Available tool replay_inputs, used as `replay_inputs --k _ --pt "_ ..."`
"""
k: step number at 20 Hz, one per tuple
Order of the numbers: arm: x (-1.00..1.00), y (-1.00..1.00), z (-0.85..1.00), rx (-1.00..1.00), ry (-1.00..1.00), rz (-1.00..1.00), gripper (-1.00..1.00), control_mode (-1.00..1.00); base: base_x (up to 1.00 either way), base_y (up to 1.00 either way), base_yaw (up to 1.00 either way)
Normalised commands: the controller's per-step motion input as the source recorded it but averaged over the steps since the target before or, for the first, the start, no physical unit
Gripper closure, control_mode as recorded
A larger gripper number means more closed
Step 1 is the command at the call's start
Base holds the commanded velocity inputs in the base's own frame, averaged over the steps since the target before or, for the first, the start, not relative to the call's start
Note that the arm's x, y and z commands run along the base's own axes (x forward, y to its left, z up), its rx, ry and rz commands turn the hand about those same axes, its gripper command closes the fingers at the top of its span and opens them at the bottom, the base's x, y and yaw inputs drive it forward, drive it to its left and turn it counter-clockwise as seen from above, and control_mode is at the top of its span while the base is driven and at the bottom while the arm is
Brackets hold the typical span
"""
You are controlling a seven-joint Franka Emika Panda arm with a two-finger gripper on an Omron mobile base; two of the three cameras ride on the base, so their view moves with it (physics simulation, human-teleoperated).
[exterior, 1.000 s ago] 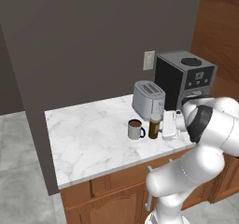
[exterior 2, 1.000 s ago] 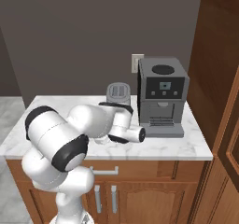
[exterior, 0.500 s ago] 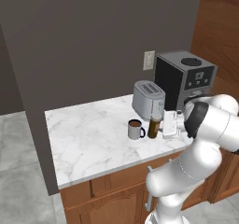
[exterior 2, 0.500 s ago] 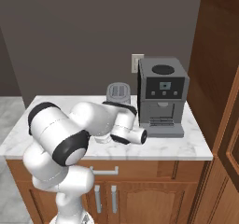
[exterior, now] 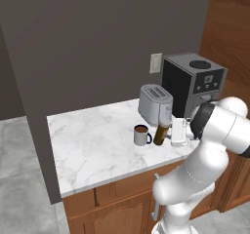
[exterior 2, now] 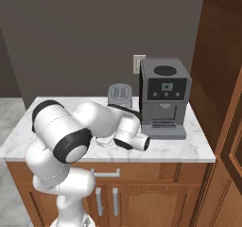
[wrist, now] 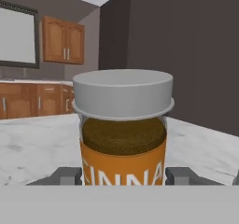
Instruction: Pick the cinnamon and honey bottle from the cabinet and place them next to the mug.
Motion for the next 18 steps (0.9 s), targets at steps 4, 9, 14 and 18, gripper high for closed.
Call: replay_inputs --k 4,9,14,18 --pt "-0.02 0.00 0.00 -0.02 0.00 0.00 1.00 -1.00 0.00 0.00 0.00" --pt "-0.01 0.00 0.04 -0.09 0.00 0.00 1.00 -1.00 0.00 0.00 0.00" --pt "0.00 0.00 0.04 -0.09 0.00 0.00 1.00 -1.00 0.00 0.00 0.00" --pt "0.00 0.00 -0.01 -0.04 0.00 0.00 1.00 -1.00 0.00 0.00 0.00"
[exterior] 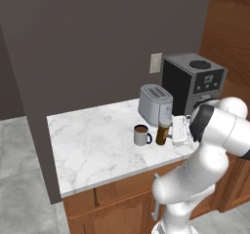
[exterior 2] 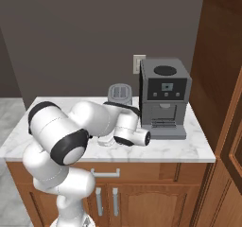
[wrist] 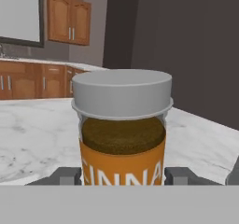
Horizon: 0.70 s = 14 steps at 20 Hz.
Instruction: Pick the cinnamon and honey bottle from the cabinet and place them next to the mug.
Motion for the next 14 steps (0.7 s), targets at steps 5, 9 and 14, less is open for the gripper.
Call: replay_inputs --k 5,9,14 --pt "0.00 0.00 0.00 0.00 0.00 0.00 1.00 -1.00 0.00 0.00 0.00" --pt "0.00 0.00 0.00 0.00 0.00 0.00 -1.00 -1.00 0.00 0.00 0.00" --pt "0.00 0.00 0.00 0.00 0.00 0.00 -1.00 -1.00 0.00 0.00 0.00"
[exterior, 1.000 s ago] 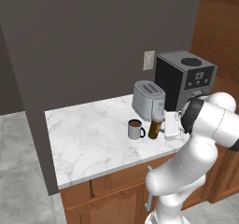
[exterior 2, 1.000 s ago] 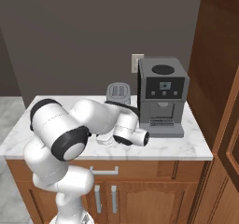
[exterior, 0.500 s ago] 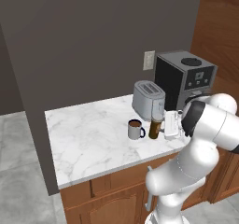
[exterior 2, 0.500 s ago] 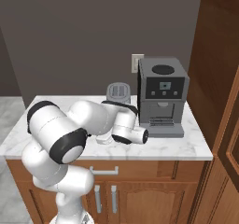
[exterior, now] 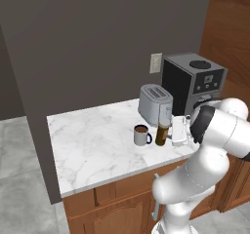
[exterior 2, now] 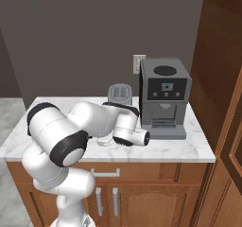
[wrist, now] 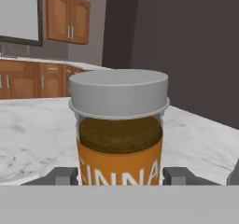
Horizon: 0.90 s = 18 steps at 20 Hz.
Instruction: Pick the cinnamon and honey bottle from the cabinet and place them next to the mug.
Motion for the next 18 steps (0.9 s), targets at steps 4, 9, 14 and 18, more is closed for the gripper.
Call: replay_inputs --k 4,9,14,18 --pt "0.00 0.00 0.00 0.00 0.02 0.00 -1.00 -1.00 0.00 0.00 0.00" --pt "0.00 0.00 0.00 0.00 0.05 0.00 -1.00 -1.00 0.00 0.00 0.00" --pt "-0.04 0.00 0.00 0.00 0.01 0.00 -1.00 -1.00 0.00 0.00 0.00" --pt "-0.24 -0.01 0.14 0.00 -0.05 -0.01 -1.00 -1.00 0.00 0.00 0.00"
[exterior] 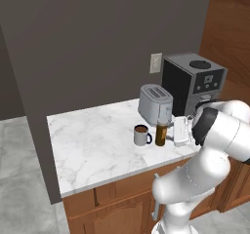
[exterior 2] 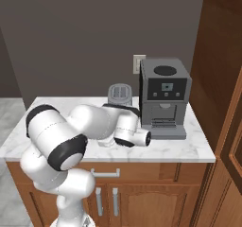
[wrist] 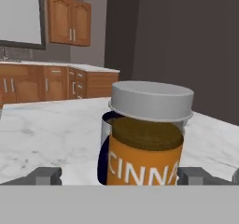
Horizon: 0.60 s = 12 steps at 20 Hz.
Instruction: Pick the cinnamon and honey bottle from the cabinet and place them next to the mug.
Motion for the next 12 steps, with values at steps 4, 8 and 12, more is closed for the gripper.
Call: replay_inputs --k 4,8,12 --pt "-0.13 -0.12 0.24 0.01 -0.10 -0.04 -1.00 -1.00 0.00 0.00 0.00" --pt "-0.14 -0.10 0.44 0.02 -0.10 -0.05 -1.00 -1.00 0.00 0.00 0.00" --pt "-0.33 -0.14 0.76 0.07 -0.06 -0.08 -1.00 -1.00 0.00 0.00 0.00"
